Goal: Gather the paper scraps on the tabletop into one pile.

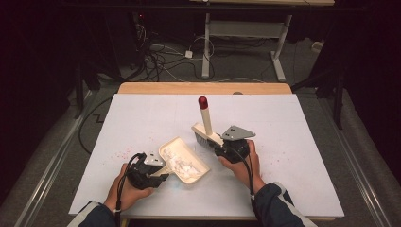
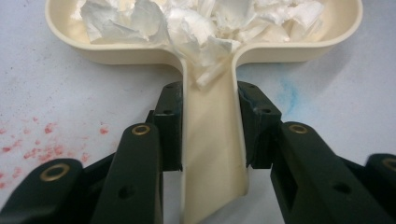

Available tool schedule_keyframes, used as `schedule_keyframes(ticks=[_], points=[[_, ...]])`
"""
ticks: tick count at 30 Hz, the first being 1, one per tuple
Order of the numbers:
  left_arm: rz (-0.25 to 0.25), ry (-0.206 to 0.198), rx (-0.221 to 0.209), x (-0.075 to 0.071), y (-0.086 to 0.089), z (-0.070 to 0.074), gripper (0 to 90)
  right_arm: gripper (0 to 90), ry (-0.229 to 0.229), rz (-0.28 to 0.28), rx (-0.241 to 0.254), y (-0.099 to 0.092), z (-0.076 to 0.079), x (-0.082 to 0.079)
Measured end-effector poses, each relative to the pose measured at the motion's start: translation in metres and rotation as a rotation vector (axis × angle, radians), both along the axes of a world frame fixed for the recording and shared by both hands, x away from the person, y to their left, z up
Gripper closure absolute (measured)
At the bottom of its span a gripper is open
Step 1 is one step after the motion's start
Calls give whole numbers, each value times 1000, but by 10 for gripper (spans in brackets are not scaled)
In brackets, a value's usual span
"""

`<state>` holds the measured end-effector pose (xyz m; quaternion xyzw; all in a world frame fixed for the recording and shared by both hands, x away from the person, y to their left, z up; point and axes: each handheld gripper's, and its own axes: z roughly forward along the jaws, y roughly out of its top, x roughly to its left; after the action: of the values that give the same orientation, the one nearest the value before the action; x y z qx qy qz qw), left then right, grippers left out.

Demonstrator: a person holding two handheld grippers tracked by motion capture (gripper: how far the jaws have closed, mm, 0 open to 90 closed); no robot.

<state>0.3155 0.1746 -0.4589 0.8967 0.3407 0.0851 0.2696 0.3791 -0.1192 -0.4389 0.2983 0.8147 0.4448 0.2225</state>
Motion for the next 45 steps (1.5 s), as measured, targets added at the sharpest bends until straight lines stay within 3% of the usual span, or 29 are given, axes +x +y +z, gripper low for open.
schedule_keyframes(ticks=[4, 6, 14, 18, 23, 27, 32, 36, 39, 43, 45], points=[[0, -1, 1, 0, 0, 0, 631, 677, 35, 61, 23, 10, -7, -6], [0, 0, 0, 0, 1, 1, 631, 677, 35, 93, 12, 17, -6, -11], [-3, 0, 4, -2, 3, 1, 631, 677, 29, 188, 69, 21, 9, -26], [-4, 0, 8, -2, 3, 1, 631, 677, 10, 194, 83, 15, 19, -30], [-9, 5, 11, -2, 3, 1, 631, 677, -11, 149, 83, 0, 26, -29], [-14, 7, 15, -3, 4, 2, 631, 677, -3, 112, 61, -12, 25, -28], [-10, 6, 20, -4, 4, 1, 631, 677, 46, 101, 22, -22, 17, -33], [-8, 5, 24, -4, 3, 1, 631, 677, 77, 133, -6, -22, 10, -43], [-5, 6, 27, -4, 2, 1, 631, 677, 91, 168, 5, -16, 11, -51], [-2, 4, 29, -4, 2, 1, 631, 677, 81, 224, -4, -5, 13, -61], [-2, 2, 27, -4, 2, 1, 631, 677, 64, 226, -21, -2, 14, -63]])
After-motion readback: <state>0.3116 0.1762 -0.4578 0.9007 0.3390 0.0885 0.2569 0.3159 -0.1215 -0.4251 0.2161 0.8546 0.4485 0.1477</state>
